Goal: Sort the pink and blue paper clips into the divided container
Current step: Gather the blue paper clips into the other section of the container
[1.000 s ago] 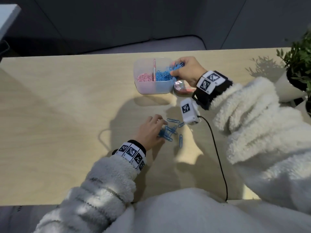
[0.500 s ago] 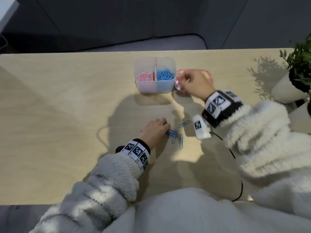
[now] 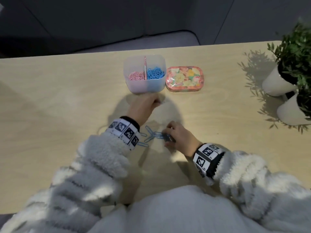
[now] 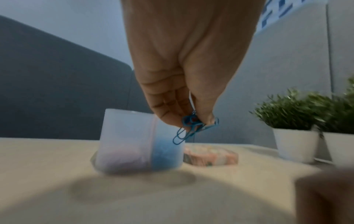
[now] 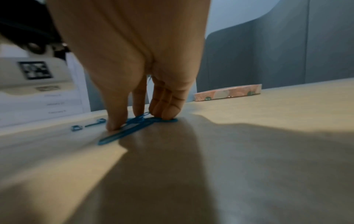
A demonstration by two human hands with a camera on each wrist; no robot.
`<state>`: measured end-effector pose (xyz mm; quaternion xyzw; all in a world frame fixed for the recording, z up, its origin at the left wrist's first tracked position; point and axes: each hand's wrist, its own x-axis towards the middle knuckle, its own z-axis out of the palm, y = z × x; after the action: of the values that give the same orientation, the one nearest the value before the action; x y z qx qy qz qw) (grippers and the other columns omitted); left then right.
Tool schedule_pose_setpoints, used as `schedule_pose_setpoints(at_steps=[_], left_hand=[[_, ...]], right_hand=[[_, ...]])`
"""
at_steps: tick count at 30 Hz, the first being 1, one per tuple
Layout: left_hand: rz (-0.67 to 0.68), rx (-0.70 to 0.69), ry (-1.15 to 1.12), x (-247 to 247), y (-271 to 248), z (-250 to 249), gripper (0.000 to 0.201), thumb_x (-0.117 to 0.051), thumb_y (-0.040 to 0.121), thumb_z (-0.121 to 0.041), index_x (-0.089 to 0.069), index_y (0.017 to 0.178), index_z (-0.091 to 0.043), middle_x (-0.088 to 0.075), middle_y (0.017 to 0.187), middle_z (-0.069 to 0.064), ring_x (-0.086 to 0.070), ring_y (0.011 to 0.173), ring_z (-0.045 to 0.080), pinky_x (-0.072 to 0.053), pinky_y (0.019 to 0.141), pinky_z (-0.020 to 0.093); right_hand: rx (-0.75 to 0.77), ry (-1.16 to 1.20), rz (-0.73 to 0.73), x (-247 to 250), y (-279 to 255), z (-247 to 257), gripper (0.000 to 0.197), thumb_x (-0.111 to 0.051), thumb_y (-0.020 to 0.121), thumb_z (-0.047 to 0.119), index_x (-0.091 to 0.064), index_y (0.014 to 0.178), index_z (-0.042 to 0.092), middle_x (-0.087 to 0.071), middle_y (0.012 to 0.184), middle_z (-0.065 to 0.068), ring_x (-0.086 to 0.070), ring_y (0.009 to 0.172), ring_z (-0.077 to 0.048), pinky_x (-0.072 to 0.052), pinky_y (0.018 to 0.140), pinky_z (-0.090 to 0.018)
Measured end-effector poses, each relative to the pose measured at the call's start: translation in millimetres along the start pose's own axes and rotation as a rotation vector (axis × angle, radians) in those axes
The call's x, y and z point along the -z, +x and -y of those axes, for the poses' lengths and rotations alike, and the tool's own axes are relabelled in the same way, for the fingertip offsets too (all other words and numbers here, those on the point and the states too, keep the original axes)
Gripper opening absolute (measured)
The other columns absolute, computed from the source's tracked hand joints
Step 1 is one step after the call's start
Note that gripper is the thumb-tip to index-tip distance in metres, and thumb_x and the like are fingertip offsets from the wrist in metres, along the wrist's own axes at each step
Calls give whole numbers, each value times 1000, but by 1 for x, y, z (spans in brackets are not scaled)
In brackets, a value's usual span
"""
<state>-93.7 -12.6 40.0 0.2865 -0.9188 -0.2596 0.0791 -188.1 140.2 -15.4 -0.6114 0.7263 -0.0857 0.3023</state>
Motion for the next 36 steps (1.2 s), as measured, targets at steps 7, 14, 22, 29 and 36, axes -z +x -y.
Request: schedule_pose_setpoints(at_steps=[7,14,22,29,36], left_hand=[[-185,172,-206,32,80,-8,16,-54,88,-16,-64,96,-6,-67,98,14,-58,89,25,-42,79,31],[-27,269,-81,19,103,6,22,-46,89,-10,-68,90,-6,-62,87,17,-54,87,31,-43,81,33],[23,21,-92,13,3,17,24,-63,81,-30,-66,99,-13,-63,96,5,-58,85,20,-45,78,31],[295,232,-76,-18,-86,60,55,-83,61,-18,-59,109,-8,-46,103,5,-52,91,20,-47,87,31],[269,165,-99,-37,-80,31,41,-73,73,-11,-59,112,-9,-53,105,11,-56,90,23,-46,81,27]], right_hand=[[15,123,-81,-5,-9,-1,30,-59,82,8,-64,111,8,-52,112,-14,-48,106,-30,-43,91,-36],[19,90,-151,-1,-26,-11,24,-61,82,20,-63,104,11,-55,108,-10,-54,99,-29,-51,77,-40],[-230,40,-73,2,-44,-19,63,-72,67,54,-49,108,12,-45,112,-4,-42,104,-21,-43,82,-36],[-162,210,-107,-11,-37,-14,57,-78,69,26,-55,118,9,-49,111,-9,-50,104,-27,-43,88,-35],[-103,133,-121,-13,-2,9,44,-72,74,24,-59,114,13,-52,111,-8,-49,107,-23,-46,88,-35]])
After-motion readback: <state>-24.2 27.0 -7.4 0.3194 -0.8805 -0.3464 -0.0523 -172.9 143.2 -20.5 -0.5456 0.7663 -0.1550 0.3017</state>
